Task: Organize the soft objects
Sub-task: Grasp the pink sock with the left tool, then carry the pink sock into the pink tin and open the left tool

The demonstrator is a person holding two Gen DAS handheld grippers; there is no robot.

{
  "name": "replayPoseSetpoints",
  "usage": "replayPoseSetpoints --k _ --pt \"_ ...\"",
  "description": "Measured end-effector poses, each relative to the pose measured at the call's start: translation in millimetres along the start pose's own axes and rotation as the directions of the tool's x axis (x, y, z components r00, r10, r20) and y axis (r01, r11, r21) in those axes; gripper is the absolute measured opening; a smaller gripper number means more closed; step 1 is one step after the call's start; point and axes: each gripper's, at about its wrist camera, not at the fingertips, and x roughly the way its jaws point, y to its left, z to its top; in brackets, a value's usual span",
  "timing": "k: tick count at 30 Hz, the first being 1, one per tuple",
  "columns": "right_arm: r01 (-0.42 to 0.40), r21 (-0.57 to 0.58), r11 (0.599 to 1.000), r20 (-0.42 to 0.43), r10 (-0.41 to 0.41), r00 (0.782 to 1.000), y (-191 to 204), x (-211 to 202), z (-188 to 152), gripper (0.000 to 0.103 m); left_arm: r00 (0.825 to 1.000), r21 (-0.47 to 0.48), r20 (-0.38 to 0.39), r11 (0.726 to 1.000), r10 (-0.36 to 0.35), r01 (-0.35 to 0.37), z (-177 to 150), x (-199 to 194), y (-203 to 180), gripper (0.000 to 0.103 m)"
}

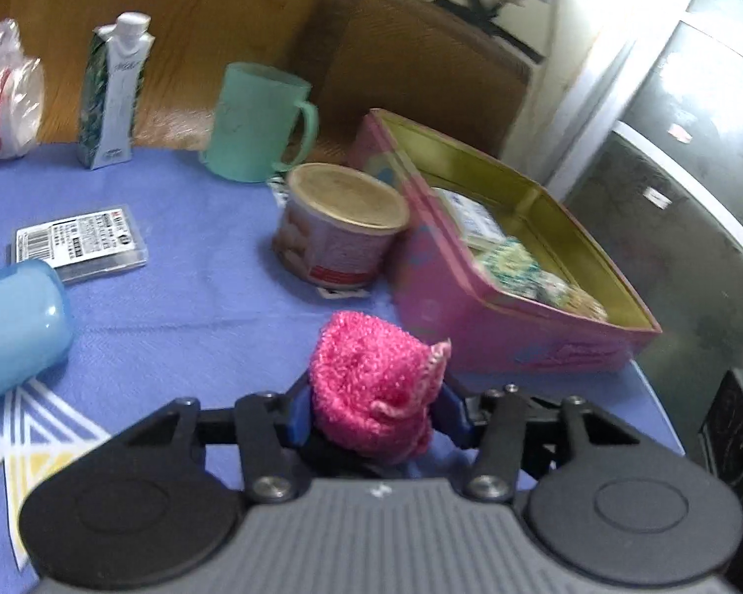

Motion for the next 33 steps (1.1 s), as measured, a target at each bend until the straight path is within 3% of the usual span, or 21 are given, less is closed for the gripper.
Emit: replayPoseSetpoints --k 5,9,12,14,15,16,17,19,20,21,23,27,33 --pt "0.068 -0.007 0.998 0.149 -0.067 0.987 8 -48 -13 0.053 0.994 0.105 0.05 0.991 -0.093 0.088 10 -8 -44 0.048" --pt "0.135 0.022 0.991 0.286 -0.136 0.948 4 -84 -3 0.053 0.982 0.229 0.117 0.966 -0.151 0.122 32 3 -95 0.049" --pt "0.213 0.032 0.977 0.356 -0.21 0.911 1 -95 7 0.053 0.98 0.257 0.092 0.955 -0.174 0.145 53 27 -119 0.05" --pt "0.244 0.066 0.968 0.358 -0.251 0.899 -9 -94 11 0.053 0.982 0.268 0.069 0.951 -0.176 0.151 60 47 -129 0.054" --pt "0.252 0.087 0.964 0.351 -0.266 0.898 -15 -93 12 0.053 0.984 0.274 0.057 0.95 -0.17 0.148 64 62 -136 0.055" --pt "0.262 0.107 0.959 0.342 -0.283 0.896 -21 -91 13 0.053 0.986 0.281 0.05 0.95 -0.159 0.138 65 71 -142 0.061" --pt "0.273 0.123 0.954 0.333 -0.299 0.894 -29 -90 12 0.054 0.989 0.291 0.051 0.95 -0.137 0.117 64 76 -148 0.074" --pt "0.322 0.146 0.935 0.32 -0.352 0.88 -45 -86 12 0.056 0.994 0.299 0.089 0.954 -0.067 0.037 64 87 -157 0.085" --pt "0.369 0.155 0.917 0.315 -0.399 0.861 -56 -84 12 0.063 0.993 0.29 0.106 0.957 -0.044 0.011 65 89 -156 0.085" --pt "0.418 0.163 0.894 0.304 -0.448 0.841 -68 -80 14 0.077 0.993 0.276 0.115 0.961 -0.032 0.0 63 86 -153 0.085" --pt "0.49 0.201 0.848 0.272 -0.529 0.804 -87 -73 16 0.081 0.991 0.239 0.131 0.971 -0.023 -0.009 62 80 -142 0.086" --pt "0.431 0.32 0.844 0.297 -0.521 0.8 -116 -100 3 0.081 0.984 0.222 0.172 0.971 0.051 -0.089 52 60 -119 0.087" --pt "0.343 0.385 0.857 0.348 -0.479 0.806 -150 -139 -35 0.081 0.969 0.224 0.203 0.957 0.138 -0.183 16 19 -85 0.093"
